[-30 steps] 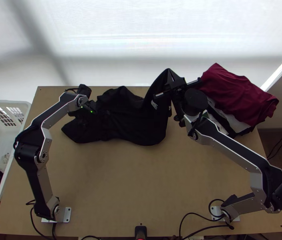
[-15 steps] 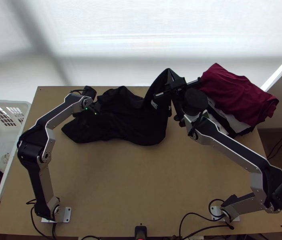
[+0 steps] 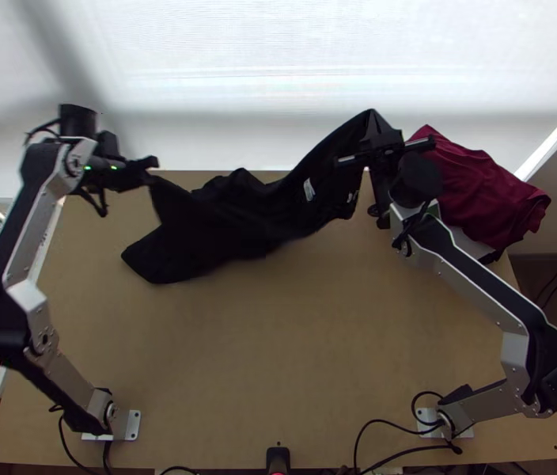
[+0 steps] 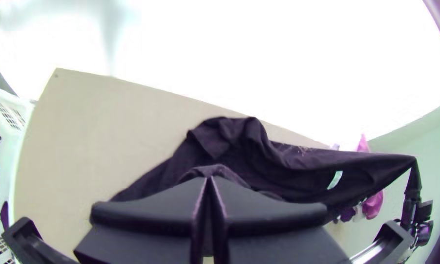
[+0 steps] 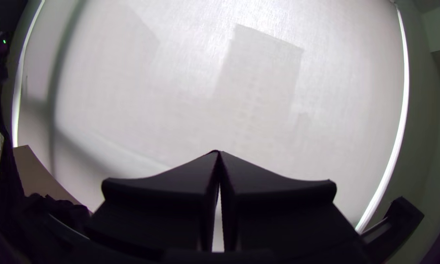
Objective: Fold the t-shirt
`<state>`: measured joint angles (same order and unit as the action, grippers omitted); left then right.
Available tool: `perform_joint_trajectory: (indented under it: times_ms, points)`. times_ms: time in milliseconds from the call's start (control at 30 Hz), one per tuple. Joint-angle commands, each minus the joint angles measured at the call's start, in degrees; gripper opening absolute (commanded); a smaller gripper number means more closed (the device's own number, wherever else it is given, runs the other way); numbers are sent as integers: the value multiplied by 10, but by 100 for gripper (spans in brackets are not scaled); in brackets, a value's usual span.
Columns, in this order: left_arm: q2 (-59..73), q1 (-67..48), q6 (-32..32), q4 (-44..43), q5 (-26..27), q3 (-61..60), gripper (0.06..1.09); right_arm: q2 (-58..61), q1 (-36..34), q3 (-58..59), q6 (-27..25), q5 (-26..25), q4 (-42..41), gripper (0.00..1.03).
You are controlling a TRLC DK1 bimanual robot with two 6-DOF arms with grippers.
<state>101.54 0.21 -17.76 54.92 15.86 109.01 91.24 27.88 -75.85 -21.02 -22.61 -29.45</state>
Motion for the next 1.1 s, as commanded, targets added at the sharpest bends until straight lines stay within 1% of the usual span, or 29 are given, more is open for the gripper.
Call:
perform_joint_trajectory:
  times_ms: [0,67,100,267,333,400,433,467,567,633,733,800,867,933,1000,1067]
  points:
    - [-53,11,26,-20,-21,1,10,-12,-21,-22,4,-9,-3,3]
    - [-71,23,24,-28,-43,4,10,-23,-33,-23,20,-11,14,3]
    - [-78,25,22,-29,-46,5,10,-30,-38,-27,41,-10,36,3]
    - [-111,49,11,-37,-49,13,10,-51,-61,-82,171,-1,216,3]
    - [-123,49,12,-37,-49,16,10,-58,-70,-106,237,35,300,3]
    - [-142,51,10,-50,-66,15,10,-59,-82,-139,300,76,379,3]
    - [-146,51,8,-60,-72,14,10,-56,-92,-160,333,114,427,3]
    - [-150,52,-3,-61,-77,18,10,-53,-104,-180,365,138,461,3]
    - [-151,69,-33,-56,-76,36,10,-39,-127,-235,421,205,547,3]
    - [-153,74,-54,-46,-75,47,10,-24,-144,-276,448,245,601,3]
    - [-159,84,-65,-36,-74,68,9,0,-168,-342,483,283,677,3]
    - [-160,90,-67,-27,-74,88,9,16,-187,-394,510,321,720,3]
    - [-165,98,-67,-27,-74,105,9,29,-198,-447,537,346,753,3]
    - [-172,104,-58,-31,-76,119,10,50,-202,-523,549,364,792,3]
    - [-180,113,-56,-40,-76,133,10,59,-209,-566,561,377,800,3]
    - [-184,121,-58,-45,-75,154,9,58,-213,-581,576,390,789,3]
